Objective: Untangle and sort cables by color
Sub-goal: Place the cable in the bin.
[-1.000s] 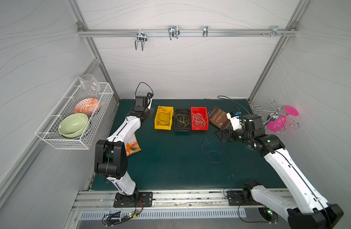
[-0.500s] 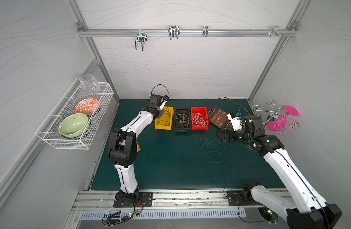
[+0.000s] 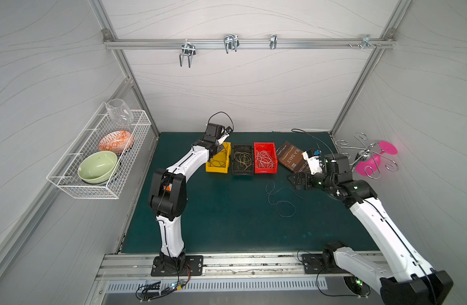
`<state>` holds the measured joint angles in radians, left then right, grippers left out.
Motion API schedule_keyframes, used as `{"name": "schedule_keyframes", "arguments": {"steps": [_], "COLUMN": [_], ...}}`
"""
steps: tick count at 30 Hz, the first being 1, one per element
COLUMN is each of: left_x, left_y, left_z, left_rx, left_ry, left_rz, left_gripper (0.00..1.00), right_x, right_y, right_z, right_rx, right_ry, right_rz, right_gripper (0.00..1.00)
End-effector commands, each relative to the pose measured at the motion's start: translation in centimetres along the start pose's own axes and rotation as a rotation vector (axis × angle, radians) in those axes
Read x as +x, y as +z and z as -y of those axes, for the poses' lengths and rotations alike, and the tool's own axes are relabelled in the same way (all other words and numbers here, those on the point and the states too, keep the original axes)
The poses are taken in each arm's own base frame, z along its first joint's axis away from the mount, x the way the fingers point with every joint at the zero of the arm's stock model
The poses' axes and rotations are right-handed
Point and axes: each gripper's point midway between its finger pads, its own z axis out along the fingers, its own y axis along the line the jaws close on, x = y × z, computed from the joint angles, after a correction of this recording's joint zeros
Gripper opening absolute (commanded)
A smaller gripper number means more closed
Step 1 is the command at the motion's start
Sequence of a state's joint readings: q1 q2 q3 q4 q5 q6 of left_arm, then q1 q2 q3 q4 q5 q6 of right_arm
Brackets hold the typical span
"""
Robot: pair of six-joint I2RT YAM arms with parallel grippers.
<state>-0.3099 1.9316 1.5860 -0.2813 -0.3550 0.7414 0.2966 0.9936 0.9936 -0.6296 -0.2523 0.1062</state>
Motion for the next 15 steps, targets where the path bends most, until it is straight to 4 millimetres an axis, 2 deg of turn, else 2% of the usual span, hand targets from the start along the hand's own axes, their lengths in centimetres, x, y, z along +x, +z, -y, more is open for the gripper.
{"name": "schedule_keyframes", "arguments": {"steps": [1, 9, 15], "left_x": [-2.6, -4.0, -3.6], "left_y": [-0.7, -1.2, -1.0], "left_z": [-1.5, -2.1, -1.4], "left_rx": [-0.031, -0.08, -0.054], "left_ry": [-0.019, 0.052, 0.025], "left_rz": [0.073, 0.086, 0.079], "left_gripper": [0.0, 0.0, 0.0], "right_x": [-0.2, -0.1, 0.0], "right_y": [0.3, 0.3, 0.4], "right_z": [-0.1, 0.0, 0.1], "right_rx": [-0.02, -0.022, -0.022], "right_ry": [0.001, 0.008, 0.013], "right_rz": [0.012, 0.012, 0.009], "right_gripper": [0.99, 0.99, 0.99]}}
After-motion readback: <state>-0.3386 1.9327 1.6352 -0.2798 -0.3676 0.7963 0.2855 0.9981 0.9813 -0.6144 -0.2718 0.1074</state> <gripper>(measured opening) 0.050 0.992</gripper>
